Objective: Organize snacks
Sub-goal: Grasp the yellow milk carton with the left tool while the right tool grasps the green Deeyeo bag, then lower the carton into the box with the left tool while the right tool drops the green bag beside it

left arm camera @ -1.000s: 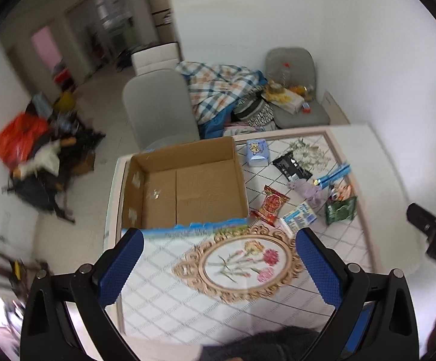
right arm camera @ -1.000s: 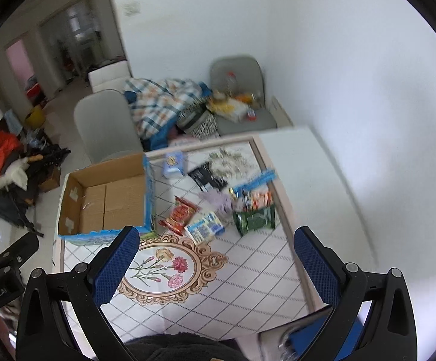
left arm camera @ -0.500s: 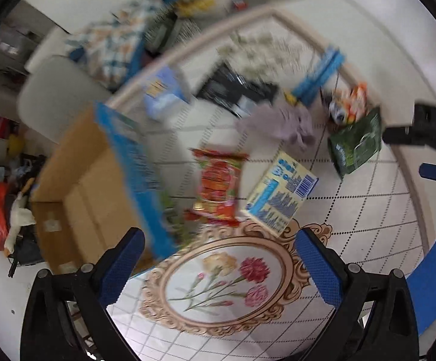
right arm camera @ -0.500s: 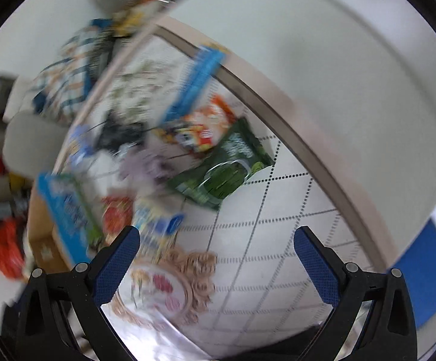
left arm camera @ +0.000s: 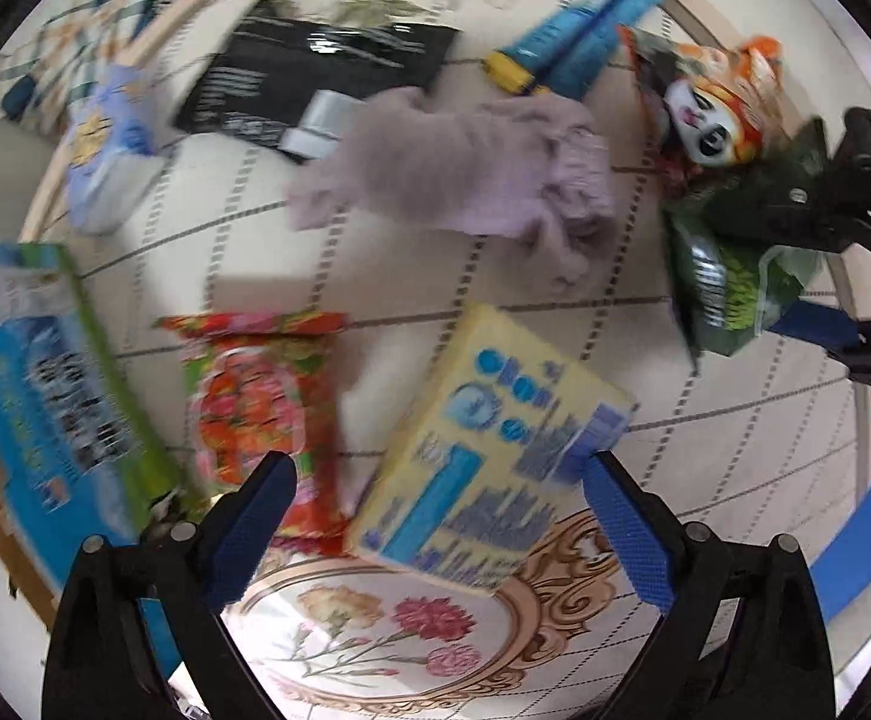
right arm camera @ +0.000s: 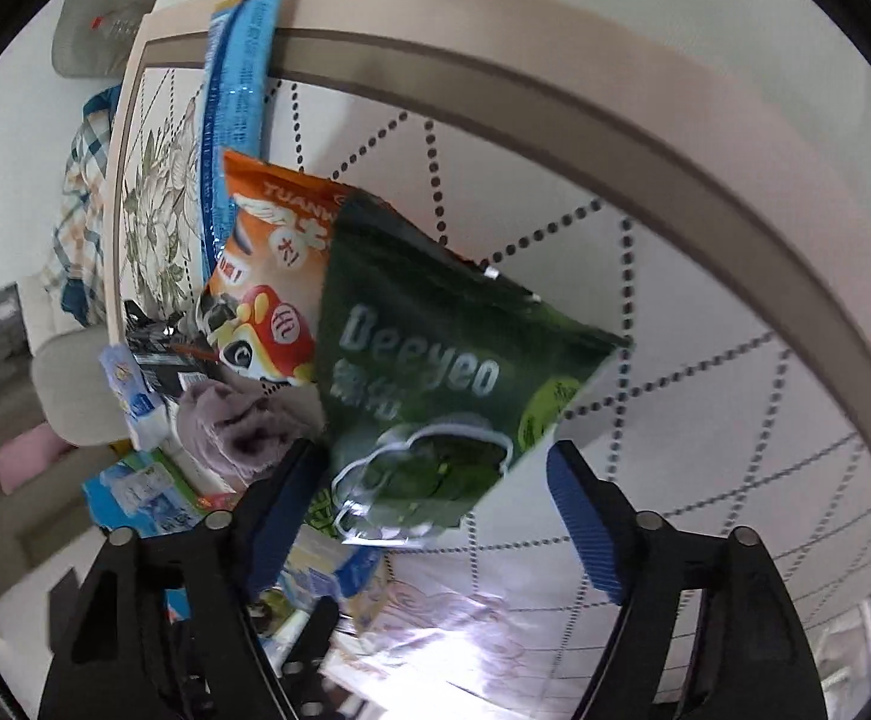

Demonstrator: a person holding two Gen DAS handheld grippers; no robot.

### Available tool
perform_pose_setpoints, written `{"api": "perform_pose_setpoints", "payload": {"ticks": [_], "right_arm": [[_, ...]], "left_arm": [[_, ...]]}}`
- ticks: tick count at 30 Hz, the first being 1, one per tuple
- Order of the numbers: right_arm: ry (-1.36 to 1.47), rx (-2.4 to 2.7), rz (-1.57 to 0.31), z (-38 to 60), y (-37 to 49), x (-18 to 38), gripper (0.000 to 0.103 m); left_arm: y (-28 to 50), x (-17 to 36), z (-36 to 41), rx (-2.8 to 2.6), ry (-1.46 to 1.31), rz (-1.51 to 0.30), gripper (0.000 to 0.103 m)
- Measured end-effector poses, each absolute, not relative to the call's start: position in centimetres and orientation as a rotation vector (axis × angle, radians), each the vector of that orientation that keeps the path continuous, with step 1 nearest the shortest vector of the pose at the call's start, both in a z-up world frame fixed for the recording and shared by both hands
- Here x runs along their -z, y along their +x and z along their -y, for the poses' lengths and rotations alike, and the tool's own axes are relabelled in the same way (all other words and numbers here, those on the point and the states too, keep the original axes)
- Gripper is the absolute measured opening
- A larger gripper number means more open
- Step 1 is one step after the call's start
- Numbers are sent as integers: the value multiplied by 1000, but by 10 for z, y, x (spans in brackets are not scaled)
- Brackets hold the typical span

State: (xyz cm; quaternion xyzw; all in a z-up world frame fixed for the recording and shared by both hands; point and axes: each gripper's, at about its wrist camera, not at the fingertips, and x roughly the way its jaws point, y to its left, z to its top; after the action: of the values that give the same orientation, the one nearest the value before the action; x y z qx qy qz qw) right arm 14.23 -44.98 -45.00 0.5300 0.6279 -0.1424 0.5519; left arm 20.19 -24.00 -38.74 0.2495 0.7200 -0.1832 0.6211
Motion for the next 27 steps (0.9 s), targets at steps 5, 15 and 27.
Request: {"api": "perform_pose_setpoints", "payload": {"ticks": [5, 15, 27], "right_arm": [[1241, 304, -1487, 447, 155, 442, 46], [1078, 253, -1554, 439, 156, 424, 37], [621, 30, -1541, 383, 166, 305, 36]], "left_arm": [[196, 403, 252, 427, 629, -1674, 76], [180, 396, 226, 334, 471, -1653, 65], [176, 218, 137, 251, 36, -1410, 65]]}}
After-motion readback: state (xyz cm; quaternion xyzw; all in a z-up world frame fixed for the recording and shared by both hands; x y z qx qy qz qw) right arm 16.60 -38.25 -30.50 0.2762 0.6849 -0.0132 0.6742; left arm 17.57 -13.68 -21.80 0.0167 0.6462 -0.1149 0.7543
